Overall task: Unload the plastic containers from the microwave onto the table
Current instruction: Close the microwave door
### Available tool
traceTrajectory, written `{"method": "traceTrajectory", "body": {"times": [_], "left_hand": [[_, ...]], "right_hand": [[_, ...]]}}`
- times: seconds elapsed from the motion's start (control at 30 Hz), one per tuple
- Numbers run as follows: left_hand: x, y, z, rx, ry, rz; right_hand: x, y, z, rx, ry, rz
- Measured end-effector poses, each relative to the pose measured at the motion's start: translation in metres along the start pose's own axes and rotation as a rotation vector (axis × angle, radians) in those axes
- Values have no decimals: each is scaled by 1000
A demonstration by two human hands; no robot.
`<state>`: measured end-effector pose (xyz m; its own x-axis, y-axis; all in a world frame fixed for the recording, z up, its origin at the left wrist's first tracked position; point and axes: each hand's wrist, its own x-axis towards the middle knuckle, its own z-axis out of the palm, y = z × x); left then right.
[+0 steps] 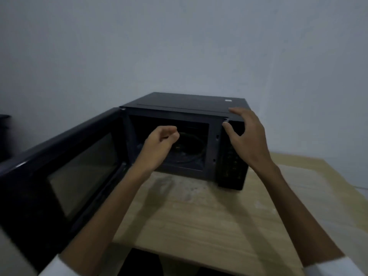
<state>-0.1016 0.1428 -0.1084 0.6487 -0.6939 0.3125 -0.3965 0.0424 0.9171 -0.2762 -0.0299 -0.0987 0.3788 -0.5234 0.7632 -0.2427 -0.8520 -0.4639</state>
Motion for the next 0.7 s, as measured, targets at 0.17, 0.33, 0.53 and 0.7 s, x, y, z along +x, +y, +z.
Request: {"method": "traceTrajectory", "body": {"times": [0.17, 0.33, 0.53, 0.7], "left_hand": [[-13, 19, -59, 247, 186, 138], [-28, 24, -108, 675, 314, 238], [-45, 27, -137, 999, 342, 46], [-60, 26, -142, 1170, 285, -87]], "right_hand": [[20, 4, 35, -237, -120, -28], [18, 16, 50, -385, -113, -40], [15, 15, 49, -347, -108, 35], [10, 16, 44, -333, -123, 20]]}}
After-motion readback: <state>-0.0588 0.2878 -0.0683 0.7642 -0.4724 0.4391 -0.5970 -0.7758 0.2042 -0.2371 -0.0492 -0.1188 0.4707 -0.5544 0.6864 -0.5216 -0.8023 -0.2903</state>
